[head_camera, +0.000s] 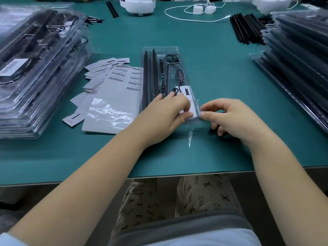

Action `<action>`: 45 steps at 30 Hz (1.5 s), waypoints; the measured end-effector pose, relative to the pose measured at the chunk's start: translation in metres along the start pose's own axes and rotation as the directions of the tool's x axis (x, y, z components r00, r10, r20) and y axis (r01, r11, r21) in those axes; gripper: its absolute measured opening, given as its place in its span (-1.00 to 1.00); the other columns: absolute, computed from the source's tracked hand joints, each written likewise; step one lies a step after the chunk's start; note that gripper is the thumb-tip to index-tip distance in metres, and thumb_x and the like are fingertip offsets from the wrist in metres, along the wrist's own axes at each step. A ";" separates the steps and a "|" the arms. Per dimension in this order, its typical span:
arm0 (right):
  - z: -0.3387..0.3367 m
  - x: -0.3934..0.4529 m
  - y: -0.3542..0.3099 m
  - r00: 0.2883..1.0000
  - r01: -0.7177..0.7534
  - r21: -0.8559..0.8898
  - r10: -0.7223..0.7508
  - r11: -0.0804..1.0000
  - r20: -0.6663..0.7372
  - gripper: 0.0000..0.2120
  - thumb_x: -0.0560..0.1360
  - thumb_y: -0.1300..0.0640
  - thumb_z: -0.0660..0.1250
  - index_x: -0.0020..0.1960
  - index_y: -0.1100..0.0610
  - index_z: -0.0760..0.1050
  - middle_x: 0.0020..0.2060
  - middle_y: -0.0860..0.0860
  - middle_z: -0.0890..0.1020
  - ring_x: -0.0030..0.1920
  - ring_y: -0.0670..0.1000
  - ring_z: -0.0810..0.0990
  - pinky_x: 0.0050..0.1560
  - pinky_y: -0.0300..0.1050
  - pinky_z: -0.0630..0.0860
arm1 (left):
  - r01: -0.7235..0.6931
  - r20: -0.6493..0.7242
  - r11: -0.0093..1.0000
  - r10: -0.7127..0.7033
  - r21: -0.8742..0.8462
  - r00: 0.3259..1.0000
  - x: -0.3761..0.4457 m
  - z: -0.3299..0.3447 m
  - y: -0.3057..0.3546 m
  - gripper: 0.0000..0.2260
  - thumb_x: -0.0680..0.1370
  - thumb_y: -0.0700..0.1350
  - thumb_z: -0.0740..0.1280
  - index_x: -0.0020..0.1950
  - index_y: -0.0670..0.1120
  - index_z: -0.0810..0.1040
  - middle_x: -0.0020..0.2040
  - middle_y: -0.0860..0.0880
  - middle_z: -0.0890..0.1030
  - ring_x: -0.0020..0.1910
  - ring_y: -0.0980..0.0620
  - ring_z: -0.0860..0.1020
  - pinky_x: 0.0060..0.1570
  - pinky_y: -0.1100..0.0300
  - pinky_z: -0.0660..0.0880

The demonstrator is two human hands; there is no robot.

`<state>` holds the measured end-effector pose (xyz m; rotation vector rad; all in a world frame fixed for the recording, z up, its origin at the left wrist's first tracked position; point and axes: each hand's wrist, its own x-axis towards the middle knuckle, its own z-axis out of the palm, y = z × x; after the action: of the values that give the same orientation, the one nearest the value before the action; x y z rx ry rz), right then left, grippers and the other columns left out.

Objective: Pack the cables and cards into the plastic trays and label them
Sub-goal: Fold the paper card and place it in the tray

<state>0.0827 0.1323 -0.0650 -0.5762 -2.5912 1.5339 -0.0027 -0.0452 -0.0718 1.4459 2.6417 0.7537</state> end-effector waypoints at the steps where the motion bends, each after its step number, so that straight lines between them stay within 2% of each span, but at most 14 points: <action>1: 0.001 0.001 0.000 1.000 0.008 0.010 -0.008 1.000 0.003 -0.90 0.41 0.02 0.47 -0.11 -0.02 0.59 -0.50 -0.16 0.56 -0.58 -0.12 0.44 -0.52 -0.26 0.40 | 0.019 -0.001 1.000 -0.019 -0.024 1.000 0.000 0.000 -0.001 -0.82 0.64 0.00 0.12 0.03 -0.10 0.40 0.19 -0.11 0.51 0.41 -0.11 0.30 0.41 0.04 0.07; 3: 0.001 0.003 -0.001 1.000 0.012 0.004 -0.012 1.000 0.015 -0.87 0.40 0.04 0.48 -0.09 0.00 0.57 -0.40 -0.14 0.59 -0.51 -0.07 0.48 -0.49 -0.19 0.43 | 0.049 -0.014 0.997 -0.050 -0.056 0.999 0.000 0.001 -0.002 -0.83 0.65 -0.03 0.09 -0.02 -0.11 0.35 0.16 -0.15 0.54 0.35 -0.08 0.37 0.39 0.13 0.06; 5: 0.003 0.008 -0.003 0.999 0.017 -0.046 -0.016 0.999 0.028 -0.83 0.39 0.05 0.49 -0.08 -0.01 0.55 -0.28 -0.08 0.60 -0.47 -0.08 0.51 -0.51 -0.18 0.45 | 0.059 -0.052 0.994 -0.064 -0.093 0.997 0.000 0.000 -0.002 -0.86 0.66 -0.05 0.07 -0.07 -0.05 0.27 0.11 -0.16 0.57 0.11 0.00 0.43 0.32 0.25 0.07; 9: 0.007 0.018 -0.012 0.998 0.032 -0.274 -0.017 0.961 0.059 -0.80 0.37 0.01 0.48 -0.11 -0.03 0.48 -0.23 -0.04 0.57 -0.41 -0.02 0.59 -0.48 -0.16 0.52 | 0.075 -0.048 0.993 -0.080 -0.088 0.996 0.001 0.000 0.000 -0.86 0.66 -0.05 0.06 -0.08 -0.03 0.23 -0.09 -0.09 0.54 -0.23 0.07 0.25 0.36 0.18 0.10; 12: 0.009 0.026 -0.018 0.997 0.006 -0.367 0.025 0.930 0.079 -0.81 0.40 0.01 0.45 -0.16 -0.04 0.43 -0.25 -0.01 0.56 -0.32 0.15 0.63 -0.34 -0.05 0.58 | 0.080 -0.031 0.993 -0.083 -0.089 0.996 0.001 0.000 0.002 -0.87 0.66 -0.05 0.07 -0.07 -0.03 0.23 -0.07 -0.08 0.53 -0.19 0.03 0.31 0.37 0.14 0.11; 19: 0.015 0.032 -0.016 1.000 0.001 -0.481 0.005 0.877 0.012 -0.74 0.42 -0.08 0.38 -0.02 0.03 0.42 -0.26 -0.03 0.53 -0.40 0.02 0.51 -0.38 -0.13 0.44 | 0.037 -0.027 0.998 -0.038 -0.052 0.999 0.002 0.001 0.000 -0.82 0.65 -0.05 0.06 -0.02 -0.13 0.34 0.00 -0.15 0.57 0.24 -0.09 0.45 0.34 0.13 0.10; 24: 0.012 0.032 -0.013 0.998 0.034 -0.392 -0.012 0.919 0.058 -0.45 0.37 -0.13 0.42 0.29 -0.09 0.29 -0.21 -0.03 0.53 -0.37 0.03 0.56 -0.40 -0.10 0.52 | 0.010 -0.097 0.998 -0.017 -0.068 0.995 -0.001 0.000 -0.001 -0.81 0.60 0.09 0.16 0.00 -0.03 0.36 0.03 -0.05 0.57 0.03 0.03 0.43 0.07 0.26 0.18; 26: 0.008 0.032 -0.013 0.993 0.075 -0.356 -0.039 0.931 0.109 -0.44 0.33 -0.15 0.43 0.27 -0.21 0.31 -0.23 -0.06 0.51 -0.44 -0.07 0.54 -0.49 -0.17 0.48 | 0.017 -0.090 0.998 -0.023 -0.068 0.996 -0.002 0.000 -0.001 -0.70 0.59 0.14 0.16 0.17 -0.03 0.43 0.11 0.01 0.56 0.06 0.13 0.40 0.22 0.23 0.19; 29: 0.000 0.037 -0.017 0.979 0.097 -0.293 -0.038 0.951 0.200 -0.40 0.22 -0.17 0.44 0.23 -0.25 0.35 -0.25 -0.03 0.50 -0.57 -0.17 0.48 -0.56 -0.28 0.43 | 0.038 -0.012 0.999 -0.038 -0.006 0.999 0.000 0.000 -0.002 -0.57 0.59 0.18 0.10 0.36 -0.02 0.38 0.35 -0.04 0.47 0.47 0.02 0.22 0.45 0.13 0.04; 33: -0.007 0.046 -0.017 0.967 0.113 -0.414 -0.005 0.903 0.254 -0.19 0.21 -0.26 0.44 0.42 -0.27 0.25 -0.30 -0.03 0.46 -0.57 -0.18 0.43 -0.51 -0.29 0.42 | 0.039 0.018 0.999 -0.039 0.010 0.999 0.001 -0.001 -0.003 -0.59 0.61 0.16 0.08 0.36 -0.01 0.39 0.40 -0.06 0.42 0.51 -0.01 0.16 0.46 0.11 0.02; 35: -0.009 0.050 -0.019 0.964 0.138 -0.491 -0.004 0.860 0.265 -0.12 0.19 -0.37 0.41 0.45 -0.32 0.17 -0.28 -0.11 0.41 -0.46 -0.19 0.45 -0.43 -0.31 0.39 | 0.039 0.021 0.999 -0.039 0.002 0.999 0.001 -0.002 -0.003 -0.61 0.61 0.15 0.08 0.34 -0.02 0.40 0.37 -0.06 0.45 0.49 0.00 0.19 0.44 0.12 0.02; 38: -0.015 0.060 -0.018 0.954 0.228 -0.607 -0.051 0.761 0.295 0.04 -0.03 -0.59 0.19 0.43 -0.36 0.16 -0.16 -0.21 0.30 -0.12 -0.15 0.41 -0.08 -0.20 0.36 | 0.023 0.018 1.000 -0.023 0.013 1.000 0.001 -0.002 -0.001 -0.62 0.62 0.13 0.08 0.30 -0.05 0.43 0.31 -0.09 0.49 0.36 0.00 0.30 0.36 0.20 0.04; 43: -0.023 0.072 -0.011 0.925 0.298 -0.604 -0.067 0.739 0.374 -0.14 0.10 -0.59 0.14 0.39 -0.43 0.18 -0.09 -0.22 0.29 -0.07 -0.21 0.37 0.11 -0.10 0.32 | 0.013 0.027 0.999 -0.013 0.031 1.000 0.001 -0.004 0.000 -0.63 0.62 0.11 0.09 0.32 -0.06 0.42 0.37 -0.07 0.44 0.36 0.00 0.29 0.40 0.16 0.04; 45: -0.024 0.079 -0.008 0.933 0.285 -0.588 -0.079 0.757 0.350 -0.43 0.31 -0.48 0.15 0.32 -0.47 0.26 -0.11 -0.21 0.30 -0.06 -0.16 0.39 0.16 -0.06 0.33 | 0.013 0.039 0.999 -0.014 0.045 0.999 0.001 -0.003 0.000 -0.60 0.61 0.11 0.11 0.35 -0.06 0.40 0.42 -0.06 0.40 0.41 -0.01 0.27 0.43 0.12 0.02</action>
<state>0.0131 0.1766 -0.0562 -0.0895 -3.2853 0.6924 -0.0041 -0.0456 -0.0687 1.4366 2.6535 0.6620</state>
